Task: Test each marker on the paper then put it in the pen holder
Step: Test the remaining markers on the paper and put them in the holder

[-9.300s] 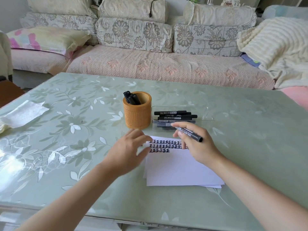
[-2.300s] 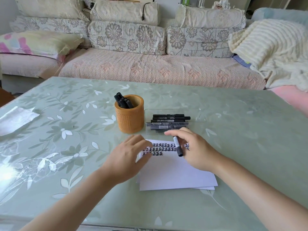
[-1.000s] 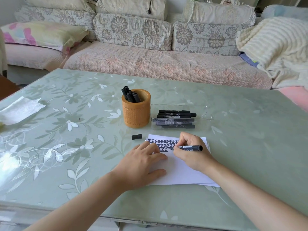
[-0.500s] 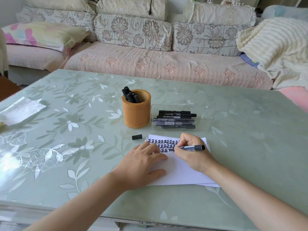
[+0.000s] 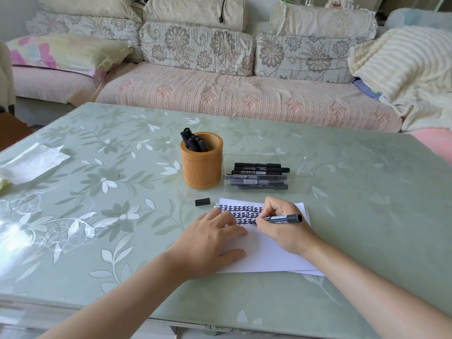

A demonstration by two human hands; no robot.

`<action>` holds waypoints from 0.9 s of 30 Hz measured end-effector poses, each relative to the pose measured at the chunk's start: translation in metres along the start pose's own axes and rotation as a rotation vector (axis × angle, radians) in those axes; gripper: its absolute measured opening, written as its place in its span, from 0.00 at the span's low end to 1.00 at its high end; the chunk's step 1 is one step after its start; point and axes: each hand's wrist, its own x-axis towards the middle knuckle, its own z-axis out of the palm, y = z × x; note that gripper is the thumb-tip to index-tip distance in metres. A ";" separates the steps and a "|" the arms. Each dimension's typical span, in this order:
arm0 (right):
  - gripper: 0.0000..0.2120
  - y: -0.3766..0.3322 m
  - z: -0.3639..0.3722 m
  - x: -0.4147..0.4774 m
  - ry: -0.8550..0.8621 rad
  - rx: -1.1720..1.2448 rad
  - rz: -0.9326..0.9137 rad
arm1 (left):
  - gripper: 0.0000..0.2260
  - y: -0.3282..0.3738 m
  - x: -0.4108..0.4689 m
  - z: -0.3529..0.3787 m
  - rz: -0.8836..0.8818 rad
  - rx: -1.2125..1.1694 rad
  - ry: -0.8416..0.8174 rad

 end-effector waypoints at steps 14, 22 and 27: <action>0.07 -0.004 -0.003 0.003 0.169 0.217 0.015 | 0.18 -0.003 0.008 -0.006 0.022 -0.029 -0.042; 0.14 -0.023 -0.023 0.008 0.034 0.057 -0.103 | 0.09 -0.039 0.020 -0.026 -0.211 0.059 0.199; 0.29 -0.029 -0.026 0.012 -0.146 0.081 -0.035 | 0.12 -0.056 0.016 -0.023 -0.371 0.140 0.114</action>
